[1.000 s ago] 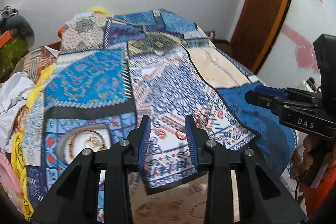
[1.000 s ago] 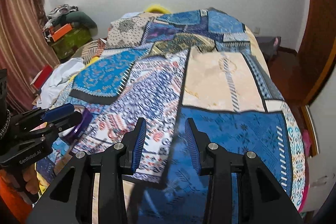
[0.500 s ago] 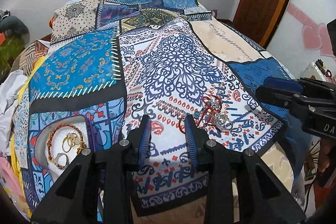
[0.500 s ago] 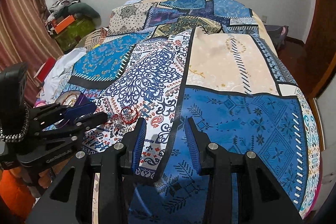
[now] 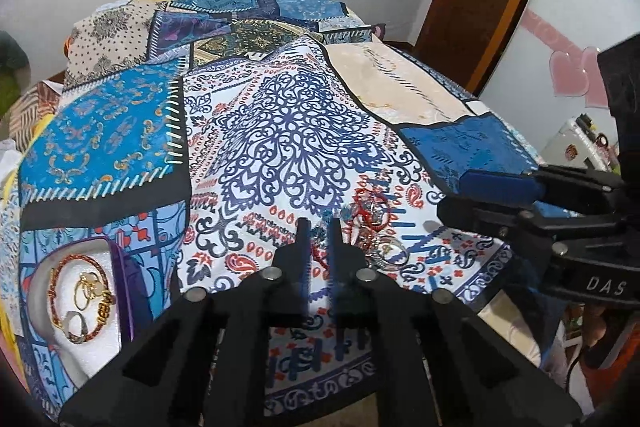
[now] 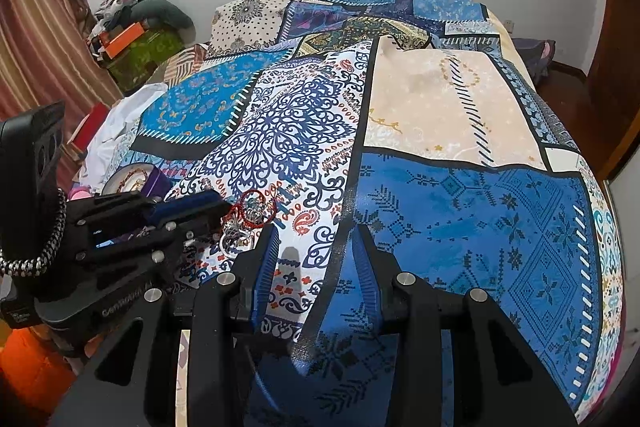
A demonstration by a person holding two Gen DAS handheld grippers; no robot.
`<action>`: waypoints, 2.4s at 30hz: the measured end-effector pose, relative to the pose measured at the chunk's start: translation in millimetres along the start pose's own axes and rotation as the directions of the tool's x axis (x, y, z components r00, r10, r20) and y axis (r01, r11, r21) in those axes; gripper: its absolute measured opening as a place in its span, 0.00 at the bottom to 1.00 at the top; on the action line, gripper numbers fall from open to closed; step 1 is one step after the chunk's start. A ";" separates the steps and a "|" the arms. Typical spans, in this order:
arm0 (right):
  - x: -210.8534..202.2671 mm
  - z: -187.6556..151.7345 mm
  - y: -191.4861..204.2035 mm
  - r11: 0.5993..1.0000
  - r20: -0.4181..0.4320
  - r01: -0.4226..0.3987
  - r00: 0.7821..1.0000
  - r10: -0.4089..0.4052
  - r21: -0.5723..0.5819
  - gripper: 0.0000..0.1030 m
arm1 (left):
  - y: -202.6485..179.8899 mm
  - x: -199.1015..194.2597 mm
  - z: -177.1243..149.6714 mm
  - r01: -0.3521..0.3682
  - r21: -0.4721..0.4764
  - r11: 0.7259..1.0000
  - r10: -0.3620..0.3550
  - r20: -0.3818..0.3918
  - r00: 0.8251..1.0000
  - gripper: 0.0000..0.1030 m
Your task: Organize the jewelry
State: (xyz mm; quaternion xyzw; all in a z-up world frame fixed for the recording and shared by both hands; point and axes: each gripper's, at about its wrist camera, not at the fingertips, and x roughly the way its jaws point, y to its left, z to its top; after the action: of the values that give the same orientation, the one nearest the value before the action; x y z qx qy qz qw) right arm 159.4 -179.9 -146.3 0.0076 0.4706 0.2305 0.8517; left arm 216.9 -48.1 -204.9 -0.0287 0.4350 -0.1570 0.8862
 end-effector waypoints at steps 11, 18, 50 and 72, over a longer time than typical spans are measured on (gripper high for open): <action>-9.8 -0.1 6.9 1.000 0.015 0.003 1.000 -0.003 -0.006 0.34 | -6.2 -51.0 11.5 0.001 -0.009 1.000 0.000 0.118 0.993 0.05; -11.0 -0.5 14.6 1.000 0.018 -0.003 1.000 0.003 -0.013 0.34 | -4.4 -89.5 16.5 -0.005 -0.022 1.000 0.010 0.201 0.980 0.05; 3.8 12.7 31.9 0.995 0.027 -0.022 0.999 0.025 -0.099 0.10 | 24.6 -85.6 -5.6 -0.016 -0.092 0.996 0.032 0.175 0.984 0.05; -40.4 28.0 78.2 0.984 0.151 -0.068 0.984 0.093 -0.162 0.10 | 44.8 -144.6 -10.7 -0.075 -0.139 0.987 0.112 0.278 0.954 0.05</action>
State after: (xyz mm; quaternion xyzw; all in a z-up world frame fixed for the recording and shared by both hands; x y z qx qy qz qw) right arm 133.6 -120.4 -80.5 -0.0218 0.3813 0.2998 0.8742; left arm 137.1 39.2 -109.8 -0.0864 0.3127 -0.0811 0.9424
